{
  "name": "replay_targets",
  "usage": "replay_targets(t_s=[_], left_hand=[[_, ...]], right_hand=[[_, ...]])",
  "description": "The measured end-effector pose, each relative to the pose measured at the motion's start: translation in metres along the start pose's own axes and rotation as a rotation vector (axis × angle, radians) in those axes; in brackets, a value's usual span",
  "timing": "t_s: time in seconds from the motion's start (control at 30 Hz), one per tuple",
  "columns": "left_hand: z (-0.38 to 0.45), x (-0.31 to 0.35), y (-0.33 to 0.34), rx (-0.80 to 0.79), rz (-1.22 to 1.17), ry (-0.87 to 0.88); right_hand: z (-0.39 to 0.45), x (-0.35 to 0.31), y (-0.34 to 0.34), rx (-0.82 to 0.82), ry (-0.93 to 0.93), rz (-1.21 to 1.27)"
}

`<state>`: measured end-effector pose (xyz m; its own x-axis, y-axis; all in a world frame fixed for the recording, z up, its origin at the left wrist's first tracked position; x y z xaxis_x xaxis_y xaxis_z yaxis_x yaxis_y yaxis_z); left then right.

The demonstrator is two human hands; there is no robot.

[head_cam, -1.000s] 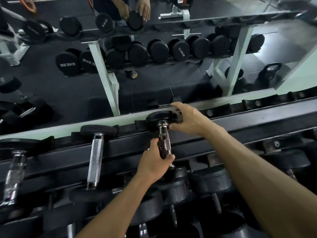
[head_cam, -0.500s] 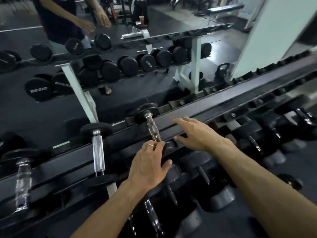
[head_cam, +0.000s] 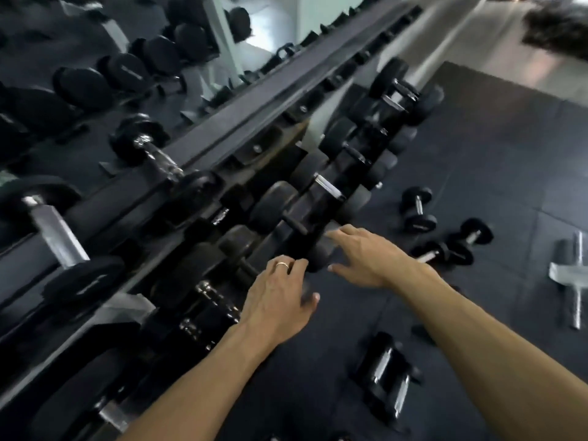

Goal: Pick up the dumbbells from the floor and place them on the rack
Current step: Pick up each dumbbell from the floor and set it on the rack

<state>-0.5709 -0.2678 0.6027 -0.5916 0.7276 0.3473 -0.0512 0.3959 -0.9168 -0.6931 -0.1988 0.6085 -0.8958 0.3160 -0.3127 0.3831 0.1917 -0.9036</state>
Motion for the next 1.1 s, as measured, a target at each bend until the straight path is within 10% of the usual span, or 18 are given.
replay_targets(t_s=[0.5, 1.1], left_hand=[[-0.024, 0.122, 0.335, -0.411, 0.172, 0.077], [0.045, 0.069, 0.724, -0.694, 0.082, -0.127]], right_hand=[[-0.157, 0.217, 0.287, -0.057, 0.291, 0.295], [-0.115, 0.406, 0.628, 0.114, 0.517, 0.513]])
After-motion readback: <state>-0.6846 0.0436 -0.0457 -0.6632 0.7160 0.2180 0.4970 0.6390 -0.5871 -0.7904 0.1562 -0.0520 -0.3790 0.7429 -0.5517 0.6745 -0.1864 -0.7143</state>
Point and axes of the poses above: each hand's wrist, its own z-axis towards the middle knuckle, its own y-axis out of the palm, x = y × z, the point moved 8 cm from there along z, towards the middle knuckle, and after that the axes turned 15 degrees about -y, right-handed, at the moved point
